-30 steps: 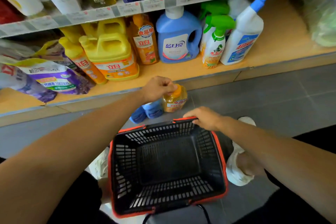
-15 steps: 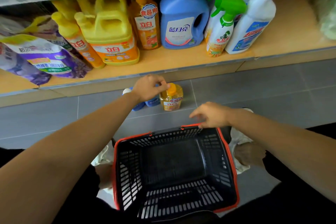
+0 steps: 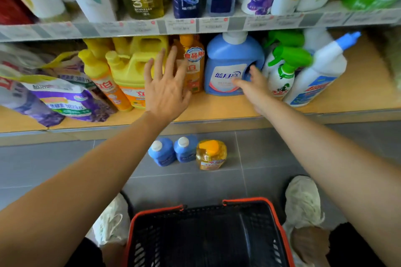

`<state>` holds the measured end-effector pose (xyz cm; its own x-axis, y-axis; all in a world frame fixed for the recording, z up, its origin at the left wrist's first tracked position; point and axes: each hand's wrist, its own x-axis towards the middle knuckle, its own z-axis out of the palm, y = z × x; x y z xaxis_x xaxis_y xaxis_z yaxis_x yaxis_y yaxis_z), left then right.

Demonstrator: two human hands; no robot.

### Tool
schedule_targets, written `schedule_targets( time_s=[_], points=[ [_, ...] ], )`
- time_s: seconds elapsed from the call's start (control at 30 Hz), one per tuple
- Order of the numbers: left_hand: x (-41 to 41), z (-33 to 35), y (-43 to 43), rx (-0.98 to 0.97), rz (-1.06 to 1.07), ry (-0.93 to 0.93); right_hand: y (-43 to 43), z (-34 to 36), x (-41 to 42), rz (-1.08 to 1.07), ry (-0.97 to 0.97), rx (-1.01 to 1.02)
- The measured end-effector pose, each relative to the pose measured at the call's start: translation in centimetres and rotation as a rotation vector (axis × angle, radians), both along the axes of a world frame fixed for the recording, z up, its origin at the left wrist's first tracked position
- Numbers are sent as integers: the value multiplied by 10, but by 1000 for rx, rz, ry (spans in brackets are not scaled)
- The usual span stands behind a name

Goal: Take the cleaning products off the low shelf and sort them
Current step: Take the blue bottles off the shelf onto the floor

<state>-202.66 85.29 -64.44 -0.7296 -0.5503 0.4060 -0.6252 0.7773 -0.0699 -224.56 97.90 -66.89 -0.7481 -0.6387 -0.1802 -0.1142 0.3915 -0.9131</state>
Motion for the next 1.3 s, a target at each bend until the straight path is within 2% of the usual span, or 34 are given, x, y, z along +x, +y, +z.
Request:
schedule_targets(
  time_s=[0.17, 0.3, 0.37, 0.43, 0.47, 0.5, 0.63, 0.7, 0.83, 1.0, 1.23, 1.3],
  points=[
    [18, -12, -24, -134, -12, -68, -8, -12, 10, -6, -53, -159],
    [17, -17, -25, -146, -18, -27, 16, -16, 35, 43, 3, -123],
    [17, -20, -23, -146, -28, 20, 30, -12, 46, -56, 164, -87],
    [19, -22, -22, -141, -52, 67, 36, -3, 47, -283, 400, -111],
    [20, -21, -22, -131, -64, 83, 36, 3, 45, -376, 439, -135],
    [21, -21, -22, -120, -76, 92, 35, 7, 40, -389, 403, -139],
    [24, -16, -21, -67, -111, 91, 28, 10, 19, 5, -40, -45],
    [24, -11, -19, -16, -127, 108, 25, 10, 13, 50, -135, -89],
    [23, 6, -15, 123, -138, 95, 24, 16, 16, 116, -149, -127],
    [26, 24, -5, 250, -139, 13, 37, 35, 19, 73, -38, -106],
    [25, 75, 6, 615, -215, 140, 57, 85, 25, 123, 213, 168],
    [24, 89, 16, 802, -190, 204, 65, 108, 28, 157, 255, 198]
  ],
)
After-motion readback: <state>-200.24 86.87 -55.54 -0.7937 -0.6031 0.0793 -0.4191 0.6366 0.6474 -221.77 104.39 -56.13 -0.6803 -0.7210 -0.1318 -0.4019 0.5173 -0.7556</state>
